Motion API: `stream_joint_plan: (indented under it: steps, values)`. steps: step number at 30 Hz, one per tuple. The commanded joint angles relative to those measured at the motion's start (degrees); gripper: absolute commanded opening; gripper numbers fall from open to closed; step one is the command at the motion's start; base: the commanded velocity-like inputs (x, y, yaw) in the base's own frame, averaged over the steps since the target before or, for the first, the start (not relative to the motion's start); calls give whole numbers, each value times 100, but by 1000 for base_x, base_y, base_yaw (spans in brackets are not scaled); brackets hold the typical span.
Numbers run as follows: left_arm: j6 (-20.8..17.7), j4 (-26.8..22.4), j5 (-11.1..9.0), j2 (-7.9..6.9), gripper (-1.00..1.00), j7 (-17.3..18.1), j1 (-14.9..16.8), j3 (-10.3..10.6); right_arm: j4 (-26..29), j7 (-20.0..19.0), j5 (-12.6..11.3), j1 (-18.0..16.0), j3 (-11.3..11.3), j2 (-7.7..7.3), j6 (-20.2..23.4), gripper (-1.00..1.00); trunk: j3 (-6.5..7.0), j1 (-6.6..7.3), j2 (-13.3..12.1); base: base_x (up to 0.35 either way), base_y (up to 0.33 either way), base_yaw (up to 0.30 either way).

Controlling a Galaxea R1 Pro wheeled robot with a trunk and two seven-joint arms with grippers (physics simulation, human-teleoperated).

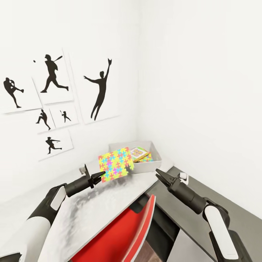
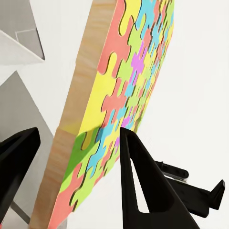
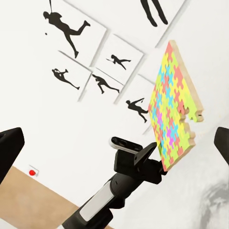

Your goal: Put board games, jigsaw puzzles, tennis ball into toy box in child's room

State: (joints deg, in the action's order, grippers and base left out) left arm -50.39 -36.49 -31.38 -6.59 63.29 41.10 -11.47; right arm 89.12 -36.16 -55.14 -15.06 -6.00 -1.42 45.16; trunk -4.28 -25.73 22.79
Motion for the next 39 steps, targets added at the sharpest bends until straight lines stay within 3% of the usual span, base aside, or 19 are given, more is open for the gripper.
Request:
stream_joint_plan:
  steps: [1,12,39]
  values:
    - [-31,2,-9,0,-100,8,5,-4,1,-5,-16,-6,-6,1,36,100,-13,-5,12,109,35,3]
    - [-25,2,-9,0,-100,8,6,-4,0,-5,-14,-6,-6,1,36,100,-13,-5,12,130,16,1]
    - [-25,2,-9,-1,-100,10,3,-12,1,-5,-14,-6,1,1,36,100,-13,-5,12,21,-23,0]
